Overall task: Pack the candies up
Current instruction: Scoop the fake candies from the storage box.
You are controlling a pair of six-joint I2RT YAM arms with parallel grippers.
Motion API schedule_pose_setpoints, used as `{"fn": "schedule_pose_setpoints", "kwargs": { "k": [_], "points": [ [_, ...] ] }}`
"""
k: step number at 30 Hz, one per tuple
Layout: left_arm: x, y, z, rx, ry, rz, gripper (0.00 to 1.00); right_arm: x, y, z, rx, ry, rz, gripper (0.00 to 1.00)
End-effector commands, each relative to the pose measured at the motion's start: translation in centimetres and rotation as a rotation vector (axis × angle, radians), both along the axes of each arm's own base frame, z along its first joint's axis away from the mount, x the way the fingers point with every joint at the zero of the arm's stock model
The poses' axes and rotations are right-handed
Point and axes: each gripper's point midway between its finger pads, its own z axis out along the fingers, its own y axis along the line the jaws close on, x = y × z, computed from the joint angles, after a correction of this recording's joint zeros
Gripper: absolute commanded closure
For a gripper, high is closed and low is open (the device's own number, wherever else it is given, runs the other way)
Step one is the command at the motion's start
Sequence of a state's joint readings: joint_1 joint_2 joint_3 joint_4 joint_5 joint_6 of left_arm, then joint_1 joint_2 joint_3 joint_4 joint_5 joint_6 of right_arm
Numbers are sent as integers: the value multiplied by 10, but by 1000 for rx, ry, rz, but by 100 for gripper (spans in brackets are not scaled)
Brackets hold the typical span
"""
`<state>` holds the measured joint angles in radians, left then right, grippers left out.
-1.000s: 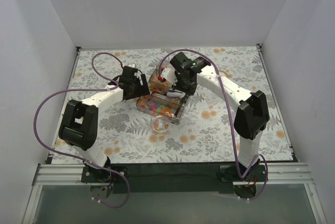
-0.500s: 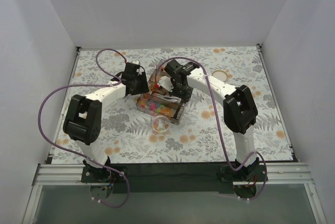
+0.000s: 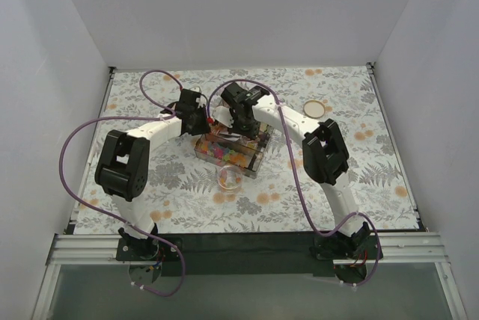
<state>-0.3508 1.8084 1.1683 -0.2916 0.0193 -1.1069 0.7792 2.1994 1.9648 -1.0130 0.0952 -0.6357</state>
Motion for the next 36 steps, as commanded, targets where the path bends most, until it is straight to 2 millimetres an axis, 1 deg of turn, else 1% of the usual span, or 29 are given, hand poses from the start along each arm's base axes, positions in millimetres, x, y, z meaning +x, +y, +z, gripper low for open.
{"fn": "schedule_pose_setpoints", "kwargs": {
  "k": [1,4,5,6,8,9,11,12,13,14,15,16,18,19,21,22,23,24,25,26,27,28,29,30,31,32,36],
  "points": [
    [5,-17,25,-92,-24,-19,88,-2,30,2,88,22,64,99],
    [2,-24,27,-138,-9,-28,90,-4,44,-3,144,52,77,99],
    [1,-28,28,-161,-5,-33,93,-3,49,-8,161,61,77,99],
    [1,-29,29,-165,-6,-31,94,-1,51,-7,170,52,78,99],
    [2,-34,34,-191,-9,-43,94,-4,58,-13,201,72,72,99],
    [2,-36,36,-195,-12,-46,94,0,63,-12,230,59,73,99],
    [3,-38,39,-204,-20,-49,94,0,72,-4,293,53,62,99],
    [4,-37,40,-203,-22,-47,95,3,73,-9,328,46,57,99],
    [4,-37,40,-200,-23,-46,95,1,77,-7,369,54,61,99],
    [5,-35,40,-193,-27,-38,95,2,77,4,407,34,48,99],
    [6,-34,40,-190,-29,-35,95,4,72,-4,425,26,38,99],
    [6,-32,39,-182,-30,-34,96,4,70,5,450,17,37,99],
    [8,-29,37,-155,-34,-28,97,5,62,4,456,26,24,99],
    [11,-28,40,-151,-44,-26,100,5,60,8,467,24,24,99],
    [13,-25,39,-127,-49,-27,100,6,53,10,472,26,26,99],
    [17,-26,44,-123,-58,-29,100,5,49,7,455,20,26,99],
    [18,-24,43,-112,-60,-31,100,8,45,6,435,4,26,99],
    [18,-23,44,-103,-60,-28,100,5,39,4,396,3,36,99],
    [20,-23,48,-101,-71,-28,100,10,33,8,364,-27,30,99],
    [21,-22,50,-98,-78,-25,100,7,26,7,326,-26,33,99],
    [22,-21,51,-92,-83,-29,100,5,25,9,298,-37,42,99],
    [22,-20,53,-88,-88,-30,100,10,17,10,242,-78,46,99],
    [23,-20,55,-87,-92,-32,100,10,13,13,199,-96,50,99],
    [23,-20,54,-86,-91,-34,100,8,13,14,194,-94,62,99],
    [22,-22,54,-91,-89,-39,100,10,8,13,152,-114,61,99],
    [21,-23,52,-92,-84,-47,100,11,9,16,143,-120,63,99],
    [16,-22,45,-93,-62,-42,100,-2,-6,-2,34,-78,72,99]
  ]
}}
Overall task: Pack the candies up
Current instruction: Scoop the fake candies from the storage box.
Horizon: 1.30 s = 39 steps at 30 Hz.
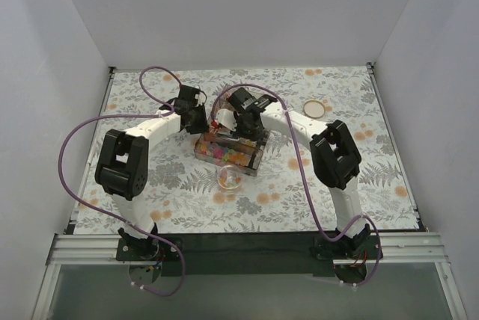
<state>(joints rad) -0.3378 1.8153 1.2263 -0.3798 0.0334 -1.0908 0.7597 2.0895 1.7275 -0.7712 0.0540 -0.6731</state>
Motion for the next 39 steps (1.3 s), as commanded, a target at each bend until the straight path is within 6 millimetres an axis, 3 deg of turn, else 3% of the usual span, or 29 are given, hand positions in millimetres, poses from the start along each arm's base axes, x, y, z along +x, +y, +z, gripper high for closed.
{"fn": "schedule_pose_setpoints", "kwargs": {
  "k": [1,3,10,14,18,19,20,21,26,33,34,35,36,37,39],
  "points": [
    [16,-25,36,-103,-92,-29,100,-9,-10,8,-84,-14,40,99],
    [15,-22,30,-87,-83,-21,100,-16,-19,2,-113,5,40,99],
    [8,-19,4,-66,-17,-9,100,-22,-29,23,-113,-26,43,99],
    [7,-19,3,-64,-17,-11,100,-22,-27,25,-106,-26,57,99],
    [7,-23,6,-83,-16,-24,100,-19,-5,18,-90,-11,97,99],
    [6,-25,6,-93,-12,-31,100,-19,1,8,-97,6,107,99],
    [5,-26,6,-99,-9,-33,100,-17,13,13,-81,-6,123,99],
    [4,-26,5,-101,-7,-36,100,-18,19,2,-83,16,134,99],
    [-1,-35,4,-148,12,-56,100,-25,56,-7,4,76,174,99],
    [-6,-41,3,-181,22,-65,100,-26,100,12,250,127,178,99],
    [-6,-40,2,-178,23,-61,100,-22,109,31,353,124,172,99],
    [-6,-40,2,-175,22,-57,100,-21,109,28,394,124,168,99],
    [-6,-38,1,-169,21,-54,100,-18,107,45,459,115,159,99],
    [-5,-38,1,-167,18,-51,100,-19,102,36,486,128,131,99],
    [-6,-35,-1,-156,20,-43,100,-11,88,49,568,139,80,99]
  ]
}}
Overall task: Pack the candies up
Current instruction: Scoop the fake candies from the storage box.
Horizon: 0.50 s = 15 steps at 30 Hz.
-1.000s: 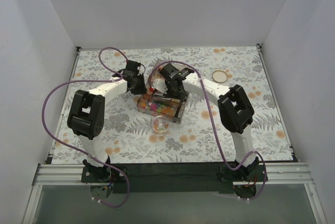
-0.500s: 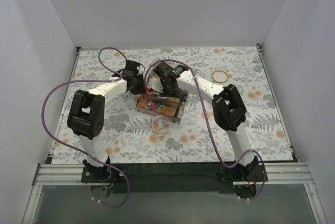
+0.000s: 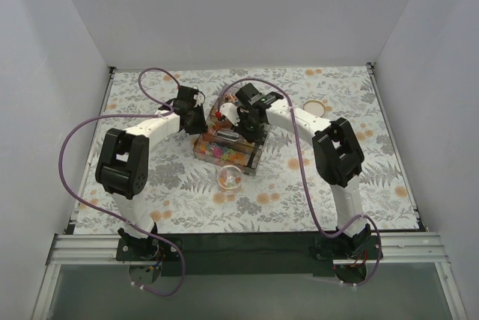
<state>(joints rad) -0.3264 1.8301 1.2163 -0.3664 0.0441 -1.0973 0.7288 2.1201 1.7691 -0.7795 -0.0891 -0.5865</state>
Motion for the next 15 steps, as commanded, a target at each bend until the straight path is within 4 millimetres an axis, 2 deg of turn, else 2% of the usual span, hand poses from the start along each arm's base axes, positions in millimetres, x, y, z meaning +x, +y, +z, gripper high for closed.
{"fn": "schedule_pose_setpoints", "kwargs": {
  "k": [1,5,9,12,13,15],
  "points": [
    [-8,-37,6,-144,5,-51,100,-3,67,55,480,2,82,99],
    [-7,-35,7,-134,-2,-47,100,2,60,62,505,-21,52,99],
    [-7,-31,7,-122,-4,-39,100,8,43,56,426,-54,12,99],
    [-7,-27,6,-109,-6,-30,100,3,18,50,283,-36,-19,99],
    [-7,-25,5,-103,-7,-24,100,-4,-5,46,171,-31,-46,99],
    [-7,-25,5,-102,-8,-25,100,-10,-11,48,158,-16,-58,99]
  ]
}}
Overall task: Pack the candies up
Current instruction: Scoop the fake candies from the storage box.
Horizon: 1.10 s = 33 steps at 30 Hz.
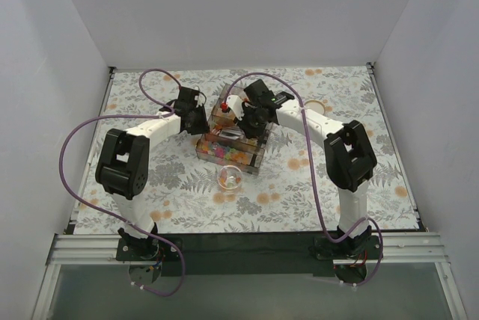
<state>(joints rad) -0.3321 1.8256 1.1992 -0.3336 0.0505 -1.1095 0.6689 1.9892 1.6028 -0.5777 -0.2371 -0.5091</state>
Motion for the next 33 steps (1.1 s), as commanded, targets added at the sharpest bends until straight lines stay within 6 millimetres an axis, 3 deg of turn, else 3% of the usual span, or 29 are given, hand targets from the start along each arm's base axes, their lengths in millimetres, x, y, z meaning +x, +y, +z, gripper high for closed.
{"fn": "schedule_pose_setpoints", "kwargs": {
  "k": [1,6,12,15,17,19,20,21,28,29,32,33],
  "points": [
    [-7,-20,5,-84,7,-22,100,-18,-17,26,-70,1,0,99],
    [-6,-21,6,-84,5,-25,100,-42,-36,24,-135,58,-15,99],
    [-7,-23,5,-88,11,-38,100,-45,-47,13,-226,58,26,99],
    [-8,-24,4,-88,13,-43,100,-41,-32,3,-245,67,91,99],
    [-7,-24,5,-94,15,-45,100,-37,-14,9,-229,50,123,99],
    [-9,-26,5,-105,20,-54,100,-40,0,-1,-216,78,163,99],
    [-9,-27,4,-108,24,-53,100,-37,14,6,-194,54,183,99],
    [-9,-28,5,-115,25,-55,100,-38,22,-4,-200,68,202,99],
    [-13,-37,5,-159,46,-74,100,-44,80,-8,-36,92,287,99],
    [-13,-37,5,-164,46,-76,100,-50,78,-18,-31,125,271,99],
    [-15,-38,3,-169,54,-74,100,-42,89,-13,86,86,230,99],
    [-15,-37,3,-167,53,-69,100,-52,82,-17,118,141,193,99]
  ]
}}
